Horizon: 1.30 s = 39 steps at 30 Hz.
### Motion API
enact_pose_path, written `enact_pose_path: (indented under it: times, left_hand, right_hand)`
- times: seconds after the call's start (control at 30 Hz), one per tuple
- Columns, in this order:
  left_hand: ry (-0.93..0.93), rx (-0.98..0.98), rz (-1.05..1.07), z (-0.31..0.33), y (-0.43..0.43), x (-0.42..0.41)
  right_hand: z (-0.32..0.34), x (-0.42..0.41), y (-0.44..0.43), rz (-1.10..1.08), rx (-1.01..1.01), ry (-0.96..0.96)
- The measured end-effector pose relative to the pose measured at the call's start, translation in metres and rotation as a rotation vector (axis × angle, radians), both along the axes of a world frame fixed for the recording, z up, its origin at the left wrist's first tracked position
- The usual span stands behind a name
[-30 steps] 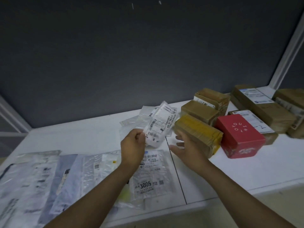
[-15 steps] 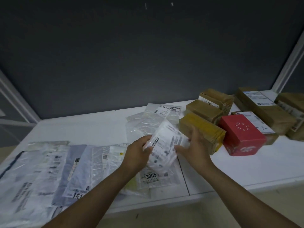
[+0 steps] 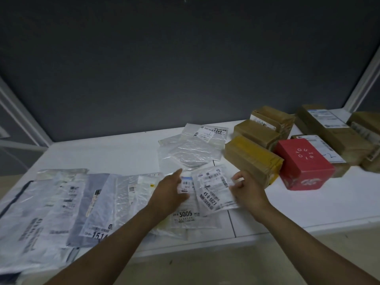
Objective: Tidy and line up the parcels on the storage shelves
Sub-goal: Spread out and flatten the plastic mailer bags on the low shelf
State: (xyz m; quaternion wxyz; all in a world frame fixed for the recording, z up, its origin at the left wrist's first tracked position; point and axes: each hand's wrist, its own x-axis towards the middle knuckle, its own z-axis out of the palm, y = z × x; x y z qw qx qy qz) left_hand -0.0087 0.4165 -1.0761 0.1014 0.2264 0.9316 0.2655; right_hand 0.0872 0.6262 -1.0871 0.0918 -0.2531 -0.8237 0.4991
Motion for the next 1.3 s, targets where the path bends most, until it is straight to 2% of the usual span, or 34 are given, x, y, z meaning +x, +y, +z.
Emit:
enact_pose_path:
  times: [0.07, 0.13, 0.2, 0.27, 0.37, 0.43, 0.6, 0.8, 0.9, 1.0, 1.1, 1.2, 1.3]
  left_hand:
    - [0.106, -0.178, -0.090, -0.011, -0.005, -0.004]
    - [0.146, -0.247, -0.129, -0.018, -0.005, -0.006]
    - [0.168, -0.245, -0.123, -0.020, -0.002, -0.007]
    - [0.235, -0.193, -0.089, -0.017, 0.003, -0.008]
    - [0.371, -0.072, -0.033, -0.012, 0.012, -0.019]
    - [0.431, -0.071, -0.040, -0.009, 0.023, -0.034]
    - [0.426, -0.301, -0.162, -0.011, 0.050, -0.075]
    - [0.601, -0.010, -0.166, -0.020, 0.045, -0.083]
    - [0.693, 0.207, -0.083, -0.006, 0.038, -0.070]
    - [0.626, 0.530, 0.053, 0.016, 0.036, -0.046]
    - [0.414, 0.711, 0.182, 0.041, 0.039, -0.018]
    - [0.225, 0.732, 0.252, 0.054, 0.038, 0.004]
    - [-0.066, 0.807, 0.235, 0.062, 0.031, 0.017]
  right_hand:
    - [-0.004, 0.002, -0.001, 0.092, 0.047, -0.043]
    - [-0.005, 0.002, -0.002, 0.209, 0.184, -0.097]
    - [-0.004, 0.001, -0.002, 0.295, 0.327, -0.173]
    - [-0.003, 0.000, -0.001, 0.346, 0.562, -0.223]
    - [-0.007, -0.008, 0.003, 0.414, 0.756, -0.145]
    - [-0.014, -0.013, 0.005, 0.495, 0.788, -0.092]
    - [-0.026, -0.017, 0.011, 0.538, 0.768, -0.041]
    - [-0.028, -0.024, 0.015, 0.552, 0.734, -0.044]
    - [-0.025, -0.027, 0.017, 0.497, 0.600, -0.011]
    - [-0.009, -0.028, 0.015, 0.324, 0.325, 0.137]
    - [0.012, -0.029, 0.008, 0.185, -0.041, 0.259]
    - [0.033, -0.023, 0.003, 0.123, -0.361, 0.279]
    - [0.045, -0.014, 0.000, 0.048, -0.520, 0.250]
